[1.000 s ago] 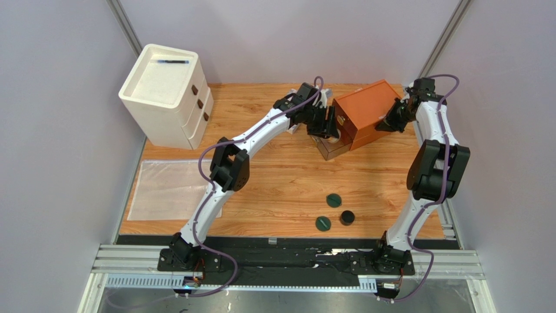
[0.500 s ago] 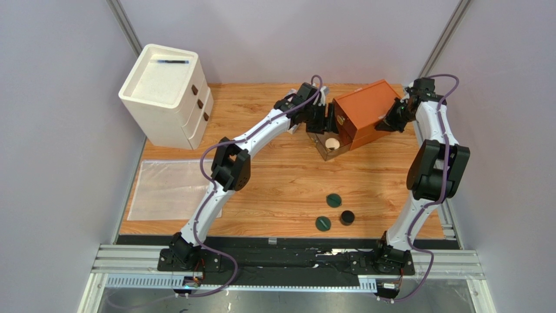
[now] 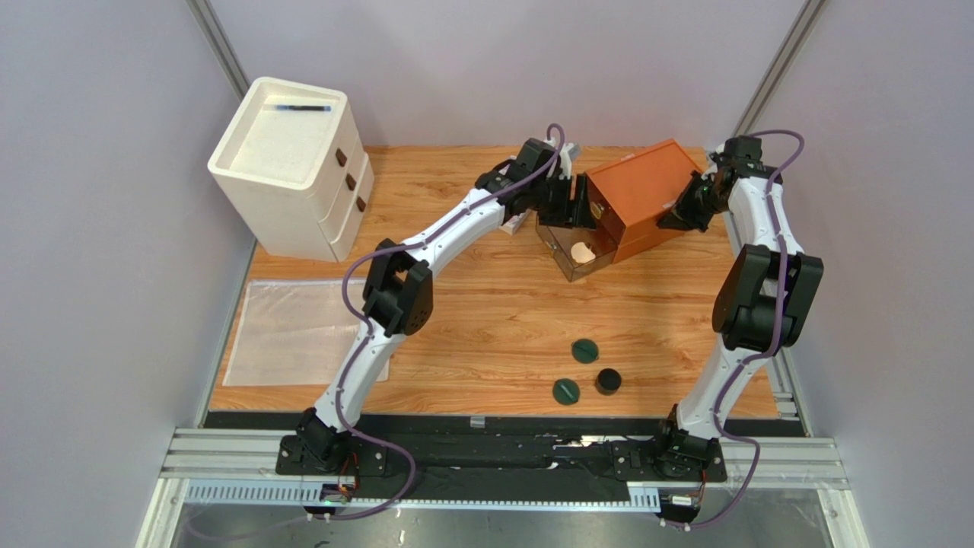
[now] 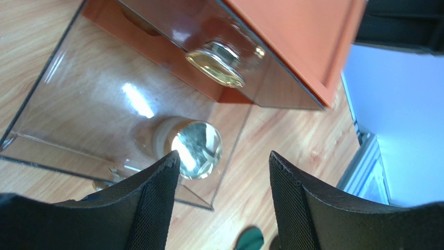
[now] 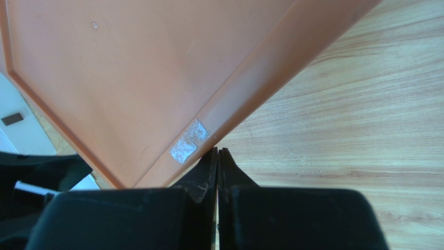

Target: Organize the makeup

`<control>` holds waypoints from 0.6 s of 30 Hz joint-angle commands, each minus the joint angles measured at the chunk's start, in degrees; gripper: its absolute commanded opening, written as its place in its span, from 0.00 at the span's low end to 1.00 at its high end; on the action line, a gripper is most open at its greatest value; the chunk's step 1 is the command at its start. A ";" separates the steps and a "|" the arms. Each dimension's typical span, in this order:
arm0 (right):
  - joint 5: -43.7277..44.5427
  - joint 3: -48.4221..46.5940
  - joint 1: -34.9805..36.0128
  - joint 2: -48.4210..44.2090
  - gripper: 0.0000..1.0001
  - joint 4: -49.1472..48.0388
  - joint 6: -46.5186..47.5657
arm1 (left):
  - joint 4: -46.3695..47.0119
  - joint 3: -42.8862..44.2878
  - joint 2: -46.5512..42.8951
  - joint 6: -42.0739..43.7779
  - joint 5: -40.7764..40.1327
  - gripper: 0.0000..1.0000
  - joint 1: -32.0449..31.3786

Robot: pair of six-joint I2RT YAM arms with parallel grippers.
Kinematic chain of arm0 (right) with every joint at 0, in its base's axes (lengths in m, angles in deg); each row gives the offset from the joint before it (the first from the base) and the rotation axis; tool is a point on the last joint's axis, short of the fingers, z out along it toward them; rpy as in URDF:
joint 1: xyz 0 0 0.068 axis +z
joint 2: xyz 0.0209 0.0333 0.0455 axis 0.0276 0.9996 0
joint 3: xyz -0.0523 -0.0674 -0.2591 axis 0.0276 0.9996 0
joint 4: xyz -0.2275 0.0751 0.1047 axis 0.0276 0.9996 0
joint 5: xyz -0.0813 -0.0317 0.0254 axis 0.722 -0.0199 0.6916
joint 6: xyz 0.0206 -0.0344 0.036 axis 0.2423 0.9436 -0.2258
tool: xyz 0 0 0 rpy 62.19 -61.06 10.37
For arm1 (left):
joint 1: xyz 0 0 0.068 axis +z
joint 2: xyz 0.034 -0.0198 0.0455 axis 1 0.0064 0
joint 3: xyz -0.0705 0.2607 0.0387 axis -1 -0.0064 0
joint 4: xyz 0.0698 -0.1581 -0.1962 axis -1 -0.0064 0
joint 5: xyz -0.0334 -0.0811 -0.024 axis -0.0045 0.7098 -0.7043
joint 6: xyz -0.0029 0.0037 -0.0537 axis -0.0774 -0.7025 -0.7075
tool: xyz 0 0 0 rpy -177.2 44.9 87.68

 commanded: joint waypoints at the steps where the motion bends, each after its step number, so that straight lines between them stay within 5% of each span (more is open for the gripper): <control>1: -1.74 -2.42 0.18 -0.85 0.00 -3.30 -0.14 | 1.43 -1.74 -9.58 4.24 5.32 0.70 0.10; 4: -1.82 -1.72 0.18 -1.37 0.00 -3.57 -0.23 | 0.56 -4.20 -11.95 6.18 9.20 0.77 0.02; 5: -1.82 -1.36 0.18 -1.46 0.00 -3.65 -0.23 | 0.12 -5.78 -13.17 6.97 10.17 0.99 0.02; 10: -1.91 0.39 0.18 -2.52 0.00 -4.36 -0.31 | -0.41 -11.93 -17.40 9.17 14.84 0.99 -0.25; 18: -2.26 3.55 0.27 -4.71 0.00 -5.67 -0.84 | -6.73 -21.00 -24.44 13.74 10.10 0.99 -2.00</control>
